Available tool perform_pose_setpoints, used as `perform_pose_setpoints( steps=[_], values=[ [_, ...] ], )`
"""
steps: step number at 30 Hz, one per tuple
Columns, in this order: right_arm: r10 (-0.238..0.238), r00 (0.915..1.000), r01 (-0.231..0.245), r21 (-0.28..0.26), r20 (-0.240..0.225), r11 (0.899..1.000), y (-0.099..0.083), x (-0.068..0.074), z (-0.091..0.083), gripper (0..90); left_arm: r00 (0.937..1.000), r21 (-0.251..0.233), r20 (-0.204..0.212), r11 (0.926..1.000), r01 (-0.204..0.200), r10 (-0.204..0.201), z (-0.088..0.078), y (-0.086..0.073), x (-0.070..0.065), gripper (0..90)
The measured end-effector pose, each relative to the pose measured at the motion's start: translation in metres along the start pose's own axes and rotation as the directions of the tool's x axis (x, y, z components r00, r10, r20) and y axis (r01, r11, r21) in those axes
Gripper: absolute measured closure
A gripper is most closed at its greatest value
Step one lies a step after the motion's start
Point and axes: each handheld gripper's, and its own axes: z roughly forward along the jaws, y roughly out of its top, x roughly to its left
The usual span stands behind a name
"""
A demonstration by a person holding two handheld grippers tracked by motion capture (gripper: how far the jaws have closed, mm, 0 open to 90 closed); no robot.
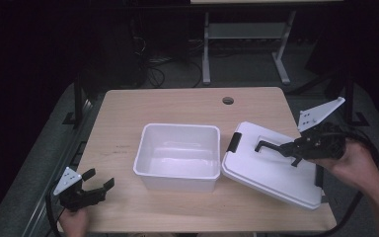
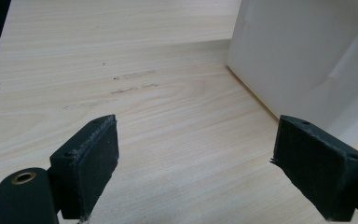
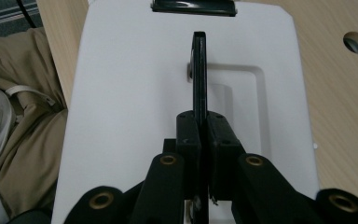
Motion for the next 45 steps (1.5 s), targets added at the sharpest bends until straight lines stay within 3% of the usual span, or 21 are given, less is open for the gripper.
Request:
perform_pose_setpoints(
  steps=[18,29,45],
  values=[
    [0.03,0.999,-0.03,0.006,-0.032,1.0,-0.031,-0.002,0.023,84.6,1.0,-0.006,-0.005,1.0,0.004,-0.004,0.0,0.0,-0.001,13.1],
    [0.034,0.9983,-0.032,0.04,-0.047,0.999,-0.041,-0.002,0.051,84.6,0.9999,-0.013,-0.009,0.9999,0.011,-0.011,-0.001,0.0,0.0,13.0],
    [0.082,0.9945,-0.079,0.052,-0.064,0.996,-0.059,-0.01,0.08,84.4,0.9999,-0.015,-0.011,0.9998,0.009,-0.009,-0.003,0.0,0.0,13.0]
  ],
)
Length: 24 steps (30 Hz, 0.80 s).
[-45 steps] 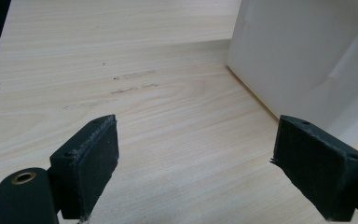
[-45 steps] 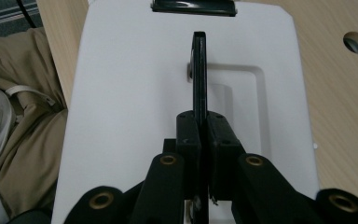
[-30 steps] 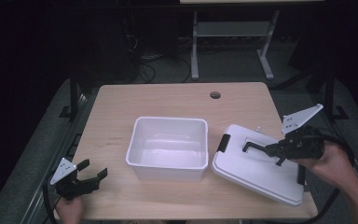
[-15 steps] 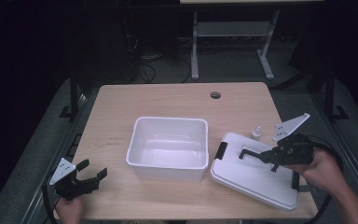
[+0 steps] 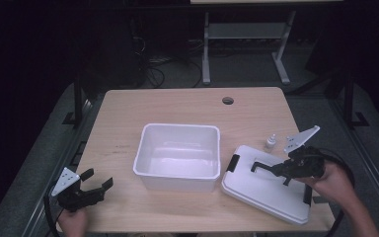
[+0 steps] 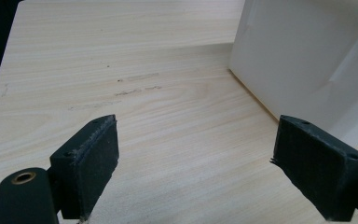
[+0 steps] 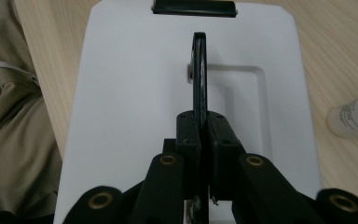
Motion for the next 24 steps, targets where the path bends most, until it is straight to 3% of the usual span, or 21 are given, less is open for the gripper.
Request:
perform_pose_setpoints(
  steps=[24],
  values=[
    [0.052,0.9986,-0.052,0.017,-0.011,0.998,-0.014,-0.01,0.03,84.0,1.0,0.001,0.001,1.0,0.005,-0.005,0.0,-0.001,-0.001,13.0]
  ],
)
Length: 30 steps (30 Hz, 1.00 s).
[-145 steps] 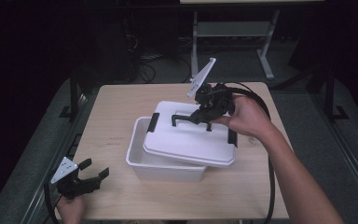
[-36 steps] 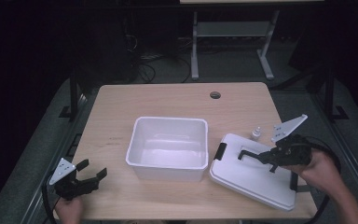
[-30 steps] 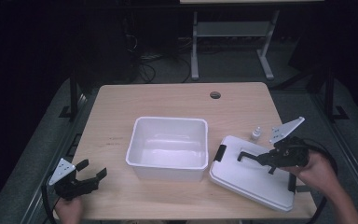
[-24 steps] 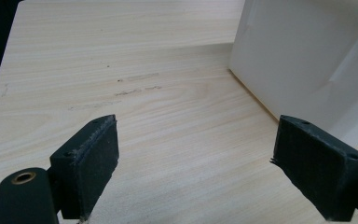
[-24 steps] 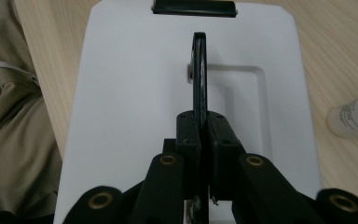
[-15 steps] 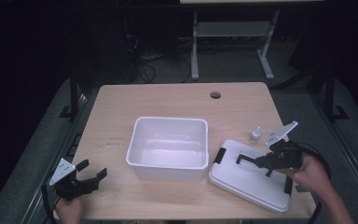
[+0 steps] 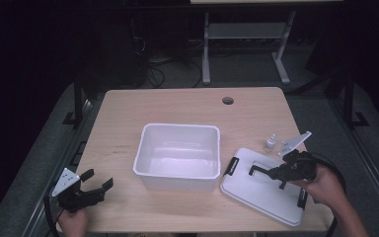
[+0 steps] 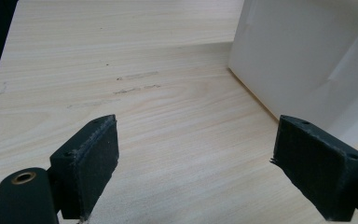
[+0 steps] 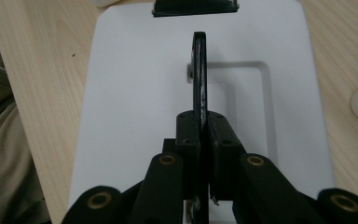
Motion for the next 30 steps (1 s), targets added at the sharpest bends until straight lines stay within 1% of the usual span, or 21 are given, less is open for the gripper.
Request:
perform_pose_setpoints(
  steps=[8,11,14,19,23,30],
  values=[
    [0.007,1.0,-0.007,-0.014,-0.002,1.0,-0.002,0.002,0.001,83.1,1.0,0.001,0.002,1.0,-0.002,0.002,0.001,0.0,-0.001,13.1],
    [0.01,0.9999,-0.01,-0.019,-0.006,1.0,-0.002,0.005,0.001,81.6,1.0,0.001,0.002,1.0,-0.005,0.005,0.0,0.0,-0.001,13.0],
    [0.014,0.9998,-0.014,-0.031,-0.013,0.999,-0.001,0.008,-0.001,79.8,1.0,-0.001,0.003,1.0,-0.004,0.004,0.0,0.0,-0.001,13.0],
    [0.001,0.9999,-0.001,-0.03,-0.012,1.0,0.001,0.014,-0.005,76.9,1.0,-0.001,0.004,1.0,-0.005,0.005,0.0,0.0,-0.001,13.0],
    [0.007,0.9999,-0.007,-0.042,-0.015,0.999,0.002,0.018,-0.01,74.5,1.0,-0.001,0.005,1.0,-0.004,0.004,0.0,0.001,-0.001,13.0],
    [0.015,0.9998,-0.016,-0.068,-0.011,0.998,0.002,0.021,-0.019,70.8,1.0,-0.004,0.005,1.0,-0.005,0.005,0.0,0.001,0.0,13.0]
  ],
)
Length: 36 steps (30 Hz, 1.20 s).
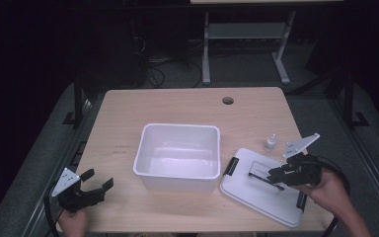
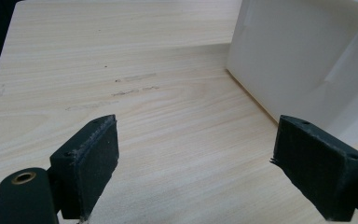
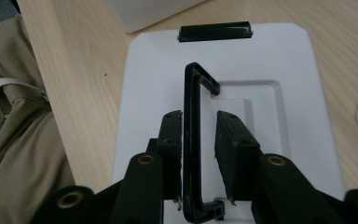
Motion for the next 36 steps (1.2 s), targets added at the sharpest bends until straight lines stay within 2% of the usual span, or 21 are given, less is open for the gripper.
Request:
perform_pose_setpoints(
  steps=[12,25,36],
  values=[
    [0.019,0.9993,-0.019,0.002,0.032,1.0,0.006,-0.011,-0.006,60.2,1.0,-0.005,-0.002,1.0,-0.004,0.004,0.0,0.0,0.0,13.1],
    [0.037,0.9977,-0.037,0.004,0.057,0.999,0.015,-0.025,-0.007,54.6,1.0,-0.007,-0.005,1.0,0.003,-0.003,0.001,0.0,0.003,13.0],
    [0.059,0.9949,-0.06,0.005,0.082,0.998,0.017,-0.043,-0.009,52.5,0.9999,-0.009,-0.011,1.0,0.003,-0.004,0.001,-0.001,0.003,13.0]
  ],
)
